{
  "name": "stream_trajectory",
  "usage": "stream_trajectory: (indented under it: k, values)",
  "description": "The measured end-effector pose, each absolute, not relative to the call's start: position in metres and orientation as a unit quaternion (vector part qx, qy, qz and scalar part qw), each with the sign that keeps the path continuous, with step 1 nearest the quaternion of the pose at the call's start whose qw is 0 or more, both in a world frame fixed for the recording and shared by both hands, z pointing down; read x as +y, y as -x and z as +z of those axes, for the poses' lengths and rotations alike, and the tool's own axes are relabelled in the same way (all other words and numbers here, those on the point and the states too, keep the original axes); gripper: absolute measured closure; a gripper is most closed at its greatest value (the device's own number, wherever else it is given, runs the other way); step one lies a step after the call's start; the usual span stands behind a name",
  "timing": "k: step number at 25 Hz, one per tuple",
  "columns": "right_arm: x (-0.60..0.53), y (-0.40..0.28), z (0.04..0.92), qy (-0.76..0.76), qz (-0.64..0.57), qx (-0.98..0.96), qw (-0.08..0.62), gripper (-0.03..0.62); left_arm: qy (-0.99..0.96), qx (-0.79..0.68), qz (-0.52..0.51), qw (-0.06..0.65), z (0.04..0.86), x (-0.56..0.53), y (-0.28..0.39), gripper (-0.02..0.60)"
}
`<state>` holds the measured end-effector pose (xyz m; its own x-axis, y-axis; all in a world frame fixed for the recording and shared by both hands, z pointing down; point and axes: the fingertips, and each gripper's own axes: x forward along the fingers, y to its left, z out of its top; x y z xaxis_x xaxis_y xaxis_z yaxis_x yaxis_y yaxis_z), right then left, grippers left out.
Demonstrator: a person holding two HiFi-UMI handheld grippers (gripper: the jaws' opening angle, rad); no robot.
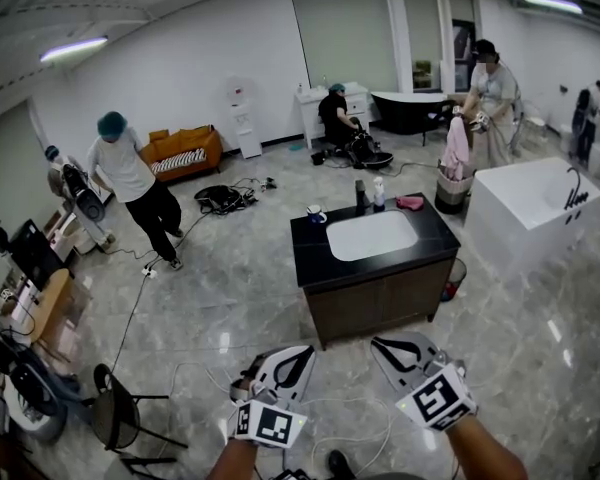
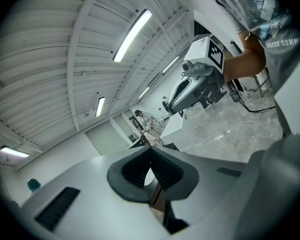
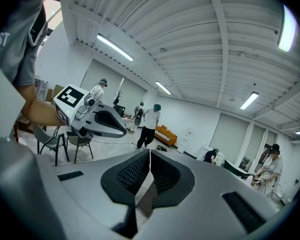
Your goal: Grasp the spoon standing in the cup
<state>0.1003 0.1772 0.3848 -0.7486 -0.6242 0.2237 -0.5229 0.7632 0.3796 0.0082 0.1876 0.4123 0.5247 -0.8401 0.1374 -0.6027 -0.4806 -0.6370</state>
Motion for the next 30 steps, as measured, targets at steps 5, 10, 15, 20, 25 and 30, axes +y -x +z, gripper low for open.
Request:
stream_trajectory:
  k: [5,10,15,20,25,30]
  values:
    - [0.147,-0.067,0.384,-0.314,-0.154,-0.920,0.179,0.562,0.832,0.434,-0.213,0.273,0.409,0.156,0.025,0.580]
    - [0.120,-0.043,0.382,-0.324,-0.160,-0.914,0.182,0.562,0.838,0.423,-0.204,0.278,0.412,0.130,0.048,0.580]
    - [0.104,-0.031,0.387,-0.330,-0.156,-0.911,0.192,0.560,0.845,0.415,-0.197,0.273,0.416,0.112,0.058,0.580]
    - [0.081,-0.024,0.394,-0.331,-0.147,-0.912,0.194,0.562,0.848,0.412,-0.200,0.266,0.422,0.092,0.064,0.580]
    - [0.051,-0.012,0.396,-0.321,-0.143,-0.918,0.186,0.562,0.844,0.418,-0.213,0.261,0.426,0.067,0.074,0.580]
    - [0.013,-0.011,0.399,-0.311,-0.136,-0.924,0.177,0.562,0.842,0.421,-0.222,0.254,0.430,0.033,0.071,0.580]
